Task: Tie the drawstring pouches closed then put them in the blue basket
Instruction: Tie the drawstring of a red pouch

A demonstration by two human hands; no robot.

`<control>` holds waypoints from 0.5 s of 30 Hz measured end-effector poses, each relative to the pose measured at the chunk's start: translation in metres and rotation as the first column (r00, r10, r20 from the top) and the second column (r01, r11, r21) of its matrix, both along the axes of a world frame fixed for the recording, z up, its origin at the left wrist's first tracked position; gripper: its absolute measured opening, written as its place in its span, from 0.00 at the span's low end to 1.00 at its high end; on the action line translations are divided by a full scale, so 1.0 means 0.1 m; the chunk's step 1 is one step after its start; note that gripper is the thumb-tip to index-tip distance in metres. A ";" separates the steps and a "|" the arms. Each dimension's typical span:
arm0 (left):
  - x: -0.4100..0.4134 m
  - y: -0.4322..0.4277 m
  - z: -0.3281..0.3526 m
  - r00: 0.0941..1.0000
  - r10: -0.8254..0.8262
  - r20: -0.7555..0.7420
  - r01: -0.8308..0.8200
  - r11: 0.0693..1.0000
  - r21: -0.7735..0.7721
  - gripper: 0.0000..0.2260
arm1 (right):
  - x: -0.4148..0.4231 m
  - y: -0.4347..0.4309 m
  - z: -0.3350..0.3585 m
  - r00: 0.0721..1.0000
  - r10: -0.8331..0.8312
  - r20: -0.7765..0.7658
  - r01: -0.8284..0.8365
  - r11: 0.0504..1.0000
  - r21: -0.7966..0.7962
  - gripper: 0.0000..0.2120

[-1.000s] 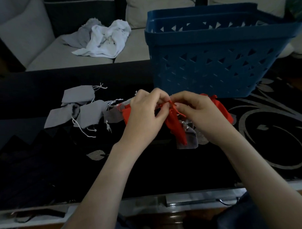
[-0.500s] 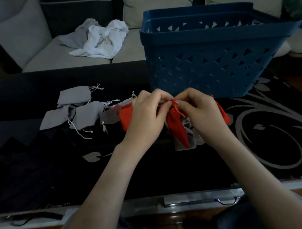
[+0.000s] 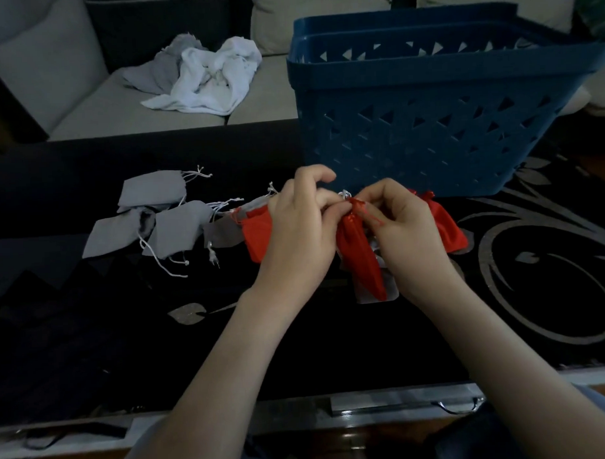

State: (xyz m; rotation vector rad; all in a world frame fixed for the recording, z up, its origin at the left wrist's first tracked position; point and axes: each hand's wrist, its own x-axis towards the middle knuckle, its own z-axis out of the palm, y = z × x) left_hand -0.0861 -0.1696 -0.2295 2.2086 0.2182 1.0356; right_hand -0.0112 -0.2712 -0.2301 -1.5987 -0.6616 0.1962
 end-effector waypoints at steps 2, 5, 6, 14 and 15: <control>0.01 -0.02 -0.04 0.995 0.092 0.038 -0.094 0.995 0.047 0.10 | -0.01 0.01 0.00 1.000 0.004 0.006 -0.004 1.000 -0.013 0.08; 0.00 -0.08 -0.05 0.954 0.292 0.071 -0.298 0.948 0.108 0.10 | 0.01 0.03 0.00 0.999 0.007 0.032 -0.007 1.000 -0.022 0.10; 0.00 -0.08 -0.05 0.935 0.349 0.067 -0.355 0.921 0.162 0.10 | 0.02 0.03 -0.01 0.999 0.005 0.037 -0.004 1.000 -0.023 0.10; 0.01 -0.11 -0.05 0.897 0.440 -0.032 -0.384 0.814 0.436 0.08 | 0.04 -0.01 0.01 0.998 0.003 -0.057 -0.004 1.000 -0.016 0.11; 0.02 -0.12 -0.05 0.899 0.437 -0.037 -0.378 0.814 0.440 0.08 | 0.04 -0.01 0.01 0.998 0.011 -0.069 -0.012 1.000 -0.012 0.11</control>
